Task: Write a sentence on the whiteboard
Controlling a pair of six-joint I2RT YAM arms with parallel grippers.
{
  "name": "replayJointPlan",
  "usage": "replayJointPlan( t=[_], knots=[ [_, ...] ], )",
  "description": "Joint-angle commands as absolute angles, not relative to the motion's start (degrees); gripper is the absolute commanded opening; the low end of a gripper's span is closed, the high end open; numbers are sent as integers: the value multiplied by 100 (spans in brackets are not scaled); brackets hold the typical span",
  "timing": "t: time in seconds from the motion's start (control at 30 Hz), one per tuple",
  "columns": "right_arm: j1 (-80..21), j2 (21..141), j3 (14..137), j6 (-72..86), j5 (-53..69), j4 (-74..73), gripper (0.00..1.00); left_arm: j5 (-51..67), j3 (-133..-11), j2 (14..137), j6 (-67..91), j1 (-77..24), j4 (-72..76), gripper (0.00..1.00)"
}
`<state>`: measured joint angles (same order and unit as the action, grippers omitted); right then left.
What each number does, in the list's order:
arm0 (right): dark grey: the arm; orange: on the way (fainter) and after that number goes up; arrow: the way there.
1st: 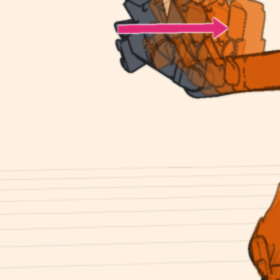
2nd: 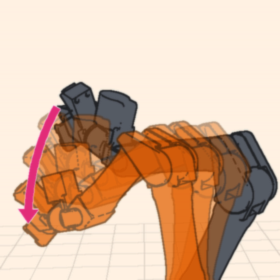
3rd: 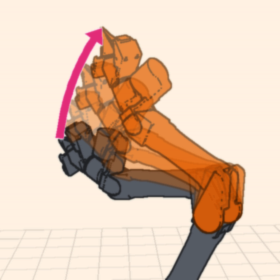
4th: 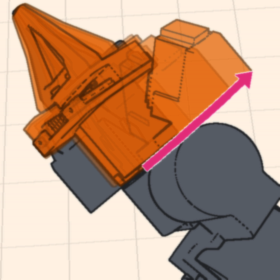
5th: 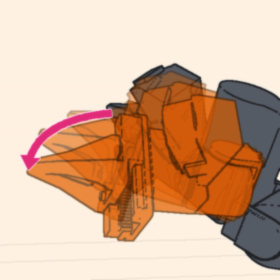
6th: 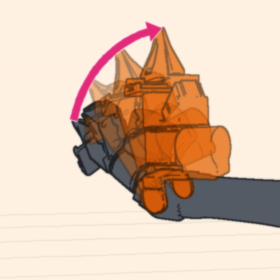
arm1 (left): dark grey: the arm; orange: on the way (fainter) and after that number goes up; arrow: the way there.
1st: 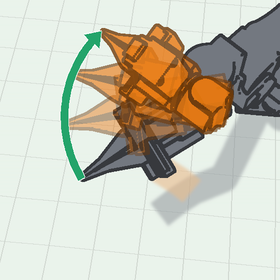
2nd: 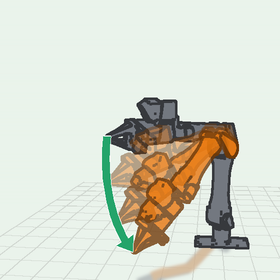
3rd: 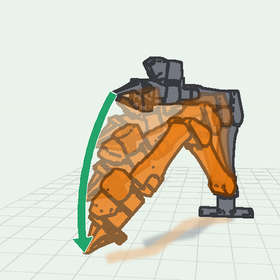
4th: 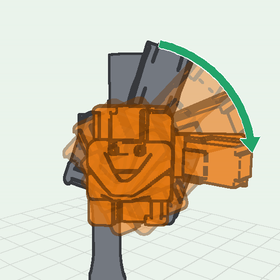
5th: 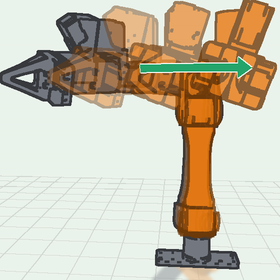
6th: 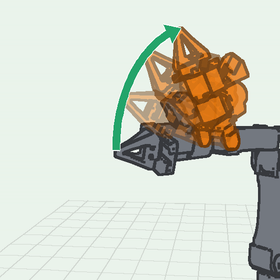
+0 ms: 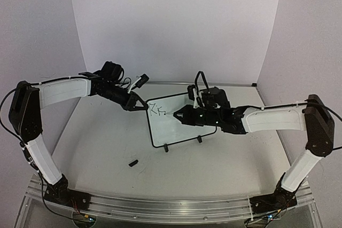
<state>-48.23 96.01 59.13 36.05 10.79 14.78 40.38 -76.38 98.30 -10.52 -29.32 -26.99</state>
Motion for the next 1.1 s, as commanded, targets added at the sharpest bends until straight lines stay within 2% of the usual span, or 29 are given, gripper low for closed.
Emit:
replayJointPlan(
  t=[0.0,0.43,0.7,1.07],
  knots=[
    [-4764,9829,6083,3551,1106,1305,0,3696,-7656,9905,-1318,-3067,-3103,0],
    [-4771,9408,5797,3904,1604,2564,0,3674,-7652,9886,-1333,-3070,-3113,0],
    [-4767,9208,5619,3806,763,2110,0,3667,-7653,9862,-1334,-3068,-3120,0],
    [-4766,9413,5713,3813,491,1839,0,3665,-7649,9870,-1343,-3066,-3123,0]
  ],
)
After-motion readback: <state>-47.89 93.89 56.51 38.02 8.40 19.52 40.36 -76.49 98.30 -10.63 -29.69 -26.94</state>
